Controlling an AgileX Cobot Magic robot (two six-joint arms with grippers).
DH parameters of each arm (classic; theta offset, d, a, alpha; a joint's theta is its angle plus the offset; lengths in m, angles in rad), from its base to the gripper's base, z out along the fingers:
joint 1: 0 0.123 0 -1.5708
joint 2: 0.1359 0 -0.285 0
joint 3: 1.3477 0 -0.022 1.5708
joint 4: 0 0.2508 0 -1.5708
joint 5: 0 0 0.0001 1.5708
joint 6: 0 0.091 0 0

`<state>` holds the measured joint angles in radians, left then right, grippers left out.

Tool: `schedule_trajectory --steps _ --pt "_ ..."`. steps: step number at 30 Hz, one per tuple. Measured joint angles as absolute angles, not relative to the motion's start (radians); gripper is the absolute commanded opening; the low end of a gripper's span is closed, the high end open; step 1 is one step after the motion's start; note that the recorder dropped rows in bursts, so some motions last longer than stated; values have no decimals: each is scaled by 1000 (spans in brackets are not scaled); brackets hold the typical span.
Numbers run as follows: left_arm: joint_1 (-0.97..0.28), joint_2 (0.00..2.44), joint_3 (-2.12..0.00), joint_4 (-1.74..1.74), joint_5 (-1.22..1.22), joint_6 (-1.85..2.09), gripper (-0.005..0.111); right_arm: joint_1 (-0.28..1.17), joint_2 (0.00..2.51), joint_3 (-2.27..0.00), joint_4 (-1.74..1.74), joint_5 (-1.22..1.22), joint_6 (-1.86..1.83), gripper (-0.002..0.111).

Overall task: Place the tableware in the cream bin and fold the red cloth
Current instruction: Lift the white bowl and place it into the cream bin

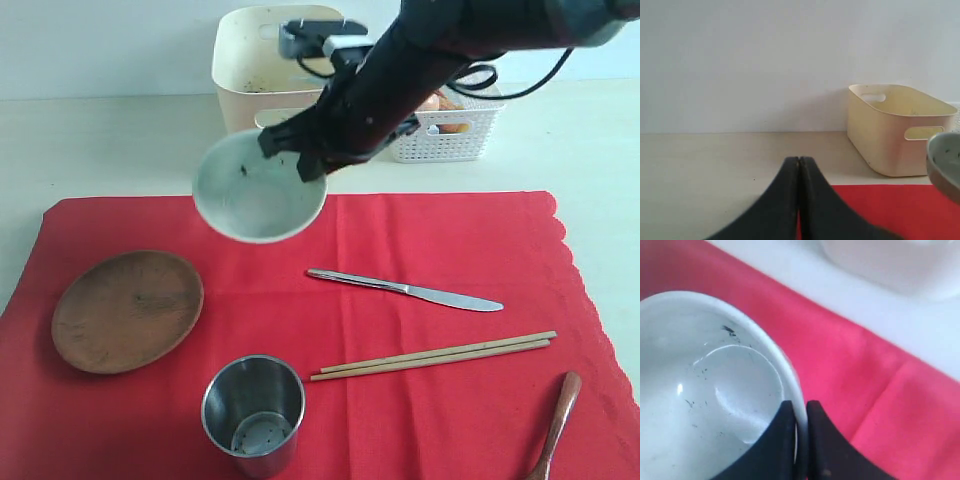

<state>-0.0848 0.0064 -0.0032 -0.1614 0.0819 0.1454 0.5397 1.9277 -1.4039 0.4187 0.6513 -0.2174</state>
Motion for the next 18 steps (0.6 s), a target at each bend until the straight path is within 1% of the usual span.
schedule_trajectory --steps 5,8,14,18 --pt "-85 6 -3 -161 82 145 2 503 1836 -1404 427 516 -233 0" --pt "-85 6 -3 -161 82 145 2 492 1829 -1432 429 434 -235 0" --pt "-85 6 -3 -161 82 145 2 490 1900 -1528 431 295 -235 0" --pt "-85 6 -3 -161 82 145 2 480 1980 -1608 435 264 -202 0"
